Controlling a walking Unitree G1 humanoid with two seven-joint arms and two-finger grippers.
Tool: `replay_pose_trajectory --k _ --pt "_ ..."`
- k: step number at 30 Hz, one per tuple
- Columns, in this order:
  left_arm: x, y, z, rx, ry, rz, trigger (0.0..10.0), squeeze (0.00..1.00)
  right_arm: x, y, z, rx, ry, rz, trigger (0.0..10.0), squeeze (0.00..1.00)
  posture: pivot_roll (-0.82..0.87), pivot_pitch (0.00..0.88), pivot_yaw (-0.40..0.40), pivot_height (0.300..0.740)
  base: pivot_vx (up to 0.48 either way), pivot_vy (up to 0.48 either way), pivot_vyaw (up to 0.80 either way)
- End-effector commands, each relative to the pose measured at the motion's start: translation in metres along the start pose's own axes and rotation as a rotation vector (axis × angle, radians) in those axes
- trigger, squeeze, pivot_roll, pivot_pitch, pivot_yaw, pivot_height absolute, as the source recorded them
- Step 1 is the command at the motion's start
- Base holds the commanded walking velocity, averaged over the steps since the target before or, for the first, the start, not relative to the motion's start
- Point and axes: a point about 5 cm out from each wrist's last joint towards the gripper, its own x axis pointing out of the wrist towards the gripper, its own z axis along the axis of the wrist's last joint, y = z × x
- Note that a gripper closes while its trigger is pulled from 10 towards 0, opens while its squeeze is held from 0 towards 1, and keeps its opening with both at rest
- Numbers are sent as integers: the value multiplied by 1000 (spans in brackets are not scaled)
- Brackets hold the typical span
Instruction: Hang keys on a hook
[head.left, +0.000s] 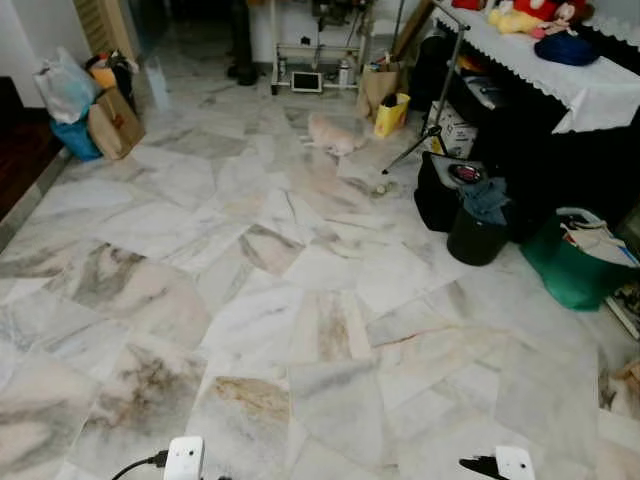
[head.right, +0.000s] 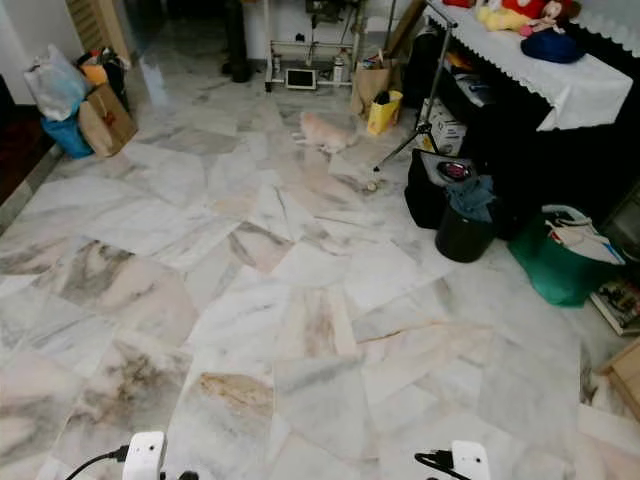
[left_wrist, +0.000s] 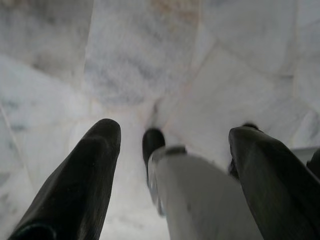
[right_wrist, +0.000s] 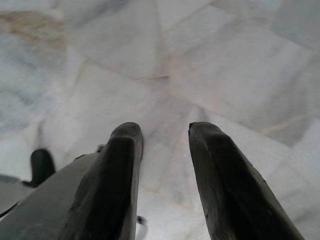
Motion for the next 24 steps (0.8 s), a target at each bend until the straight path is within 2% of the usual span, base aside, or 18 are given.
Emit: replay_pose_trajectory --k 1,3,9,18,20,24 --pt "-1 2 -4 18 9 10 10000 0 -1 -2 2 -6 -11 2 10000 0 112 0 -101 737 0 0 0" --pt "-3 10 -10 0 21 60 10000 0 -1 -2 1 -3 -9 -1 10000 0 131 0 -100 737 0 0 0" --pt "-7 18 -20 3 51 124 10000 0 -1 -2 0 9 -11 -3 10000 0 139 0 -91 737 0 0 0" --pt "-7 22 -17 9 31 140 10000 0 -1 -2 -2 12 5 -14 10000 0 147 0 -74 737 0 0 0" --pt "-7 22 -16 20 30 130 10000 0 -1 -1 -4 5 17 -14 10000 0 144 0 -61 737 0 0 -538" --pt "-7 25 -15 32 27 128 10000 0 0 3 -8 50 14 -3 10000 0 142 0 -48 737 0 0 -769"
